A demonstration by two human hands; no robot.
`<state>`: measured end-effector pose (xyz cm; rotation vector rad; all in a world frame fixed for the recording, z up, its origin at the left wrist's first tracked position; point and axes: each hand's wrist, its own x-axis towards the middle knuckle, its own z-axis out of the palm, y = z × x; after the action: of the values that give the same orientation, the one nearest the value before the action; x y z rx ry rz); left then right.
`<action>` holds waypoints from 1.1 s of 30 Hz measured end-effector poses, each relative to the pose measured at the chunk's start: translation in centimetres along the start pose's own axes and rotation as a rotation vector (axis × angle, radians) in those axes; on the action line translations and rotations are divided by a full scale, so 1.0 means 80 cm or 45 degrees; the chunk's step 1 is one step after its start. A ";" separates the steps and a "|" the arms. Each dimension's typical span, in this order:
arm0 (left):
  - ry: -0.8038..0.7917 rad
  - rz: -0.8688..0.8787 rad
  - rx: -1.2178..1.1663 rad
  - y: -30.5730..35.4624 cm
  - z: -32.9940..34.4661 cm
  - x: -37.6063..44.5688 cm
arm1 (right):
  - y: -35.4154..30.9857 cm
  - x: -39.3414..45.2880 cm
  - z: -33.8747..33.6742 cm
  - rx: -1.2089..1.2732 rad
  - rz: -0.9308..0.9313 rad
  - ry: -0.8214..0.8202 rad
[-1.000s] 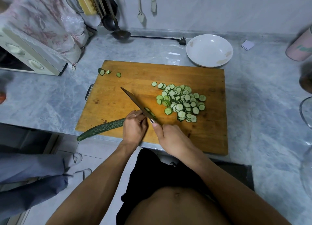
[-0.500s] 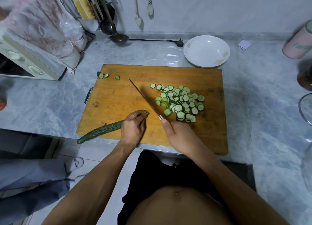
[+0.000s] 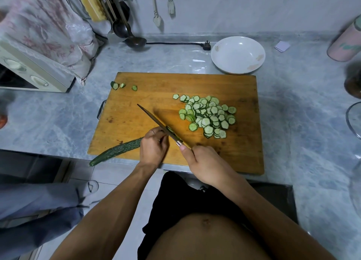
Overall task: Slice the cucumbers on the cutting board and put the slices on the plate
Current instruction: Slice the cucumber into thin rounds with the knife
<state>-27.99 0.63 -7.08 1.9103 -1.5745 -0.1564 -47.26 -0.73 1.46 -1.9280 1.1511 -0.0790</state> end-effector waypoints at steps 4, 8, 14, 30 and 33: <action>-0.008 0.020 0.023 0.000 0.001 0.001 | 0.003 0.004 0.002 0.002 0.021 -0.013; -0.004 0.026 0.022 0.000 0.003 0.001 | 0.002 0.011 0.003 0.009 0.044 -0.032; -0.004 0.004 0.033 0.002 0.003 0.000 | -0.004 0.030 0.009 -0.030 0.067 -0.026; 0.044 -0.042 -0.044 0.005 -0.017 0.002 | 0.032 0.037 -0.029 0.027 0.017 0.058; 0.350 -0.013 -0.242 0.031 -0.041 0.014 | 0.032 0.029 -0.033 -0.071 -0.067 0.055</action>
<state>-28.17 0.74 -2.84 1.7119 -1.3190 -0.0430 -48.89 -4.63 0.51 -2.0150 1.1417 -0.1187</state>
